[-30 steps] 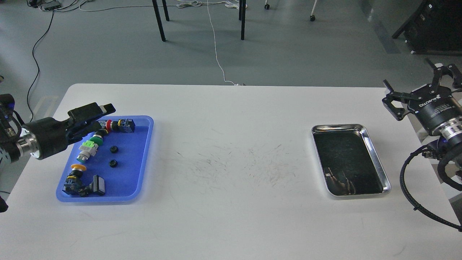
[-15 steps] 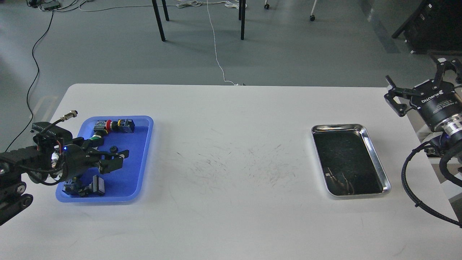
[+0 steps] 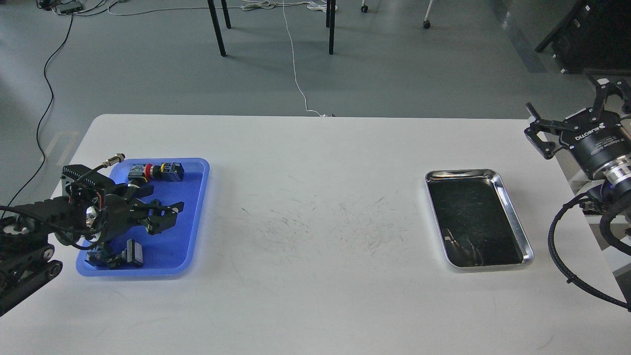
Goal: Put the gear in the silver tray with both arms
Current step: 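Lower the left gripper and grasp a small black gear in the blue tray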
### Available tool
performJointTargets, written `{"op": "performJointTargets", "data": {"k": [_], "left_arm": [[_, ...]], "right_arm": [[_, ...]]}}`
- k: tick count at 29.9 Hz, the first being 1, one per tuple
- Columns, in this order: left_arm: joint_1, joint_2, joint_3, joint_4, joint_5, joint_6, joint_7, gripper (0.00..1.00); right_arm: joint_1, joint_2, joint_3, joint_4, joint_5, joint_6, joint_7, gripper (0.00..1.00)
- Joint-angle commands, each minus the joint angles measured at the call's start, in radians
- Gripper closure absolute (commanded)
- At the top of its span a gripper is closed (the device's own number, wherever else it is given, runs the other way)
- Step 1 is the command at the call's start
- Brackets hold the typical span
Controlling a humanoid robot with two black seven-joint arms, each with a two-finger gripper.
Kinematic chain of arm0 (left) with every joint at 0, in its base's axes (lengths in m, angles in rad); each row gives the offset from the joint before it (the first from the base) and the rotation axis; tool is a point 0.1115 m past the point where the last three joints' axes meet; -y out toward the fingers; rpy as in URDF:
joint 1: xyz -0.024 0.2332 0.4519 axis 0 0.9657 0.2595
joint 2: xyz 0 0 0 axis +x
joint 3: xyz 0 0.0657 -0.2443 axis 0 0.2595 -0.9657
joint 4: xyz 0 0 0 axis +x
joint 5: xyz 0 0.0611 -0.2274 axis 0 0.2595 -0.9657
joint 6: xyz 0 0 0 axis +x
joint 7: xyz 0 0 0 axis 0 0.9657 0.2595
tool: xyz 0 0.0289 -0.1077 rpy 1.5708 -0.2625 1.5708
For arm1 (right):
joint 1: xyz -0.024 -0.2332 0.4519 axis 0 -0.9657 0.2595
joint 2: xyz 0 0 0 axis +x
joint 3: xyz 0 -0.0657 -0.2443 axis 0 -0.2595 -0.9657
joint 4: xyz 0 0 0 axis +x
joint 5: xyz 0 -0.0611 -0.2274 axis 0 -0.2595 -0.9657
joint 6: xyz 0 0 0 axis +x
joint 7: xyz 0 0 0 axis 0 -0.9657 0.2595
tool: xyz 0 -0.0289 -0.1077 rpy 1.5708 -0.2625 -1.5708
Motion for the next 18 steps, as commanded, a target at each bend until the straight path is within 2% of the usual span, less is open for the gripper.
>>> {"op": "performJointTargets", "data": {"k": [1,18], "left_arm": [[-0.005,-0.021,0.000,0.045,-0.003,0.000,0.000,0.17],[-0.008,-0.074,0.046,0.159,-0.006,0.000,0.000,0.34]], "right_arm": [[0.000,0.002,0.000,0.000,0.000,0.000,0.001,0.01],[0.001,0.002,-0.002,-0.002,-0.005,0.000,0.001,0.01]]}}
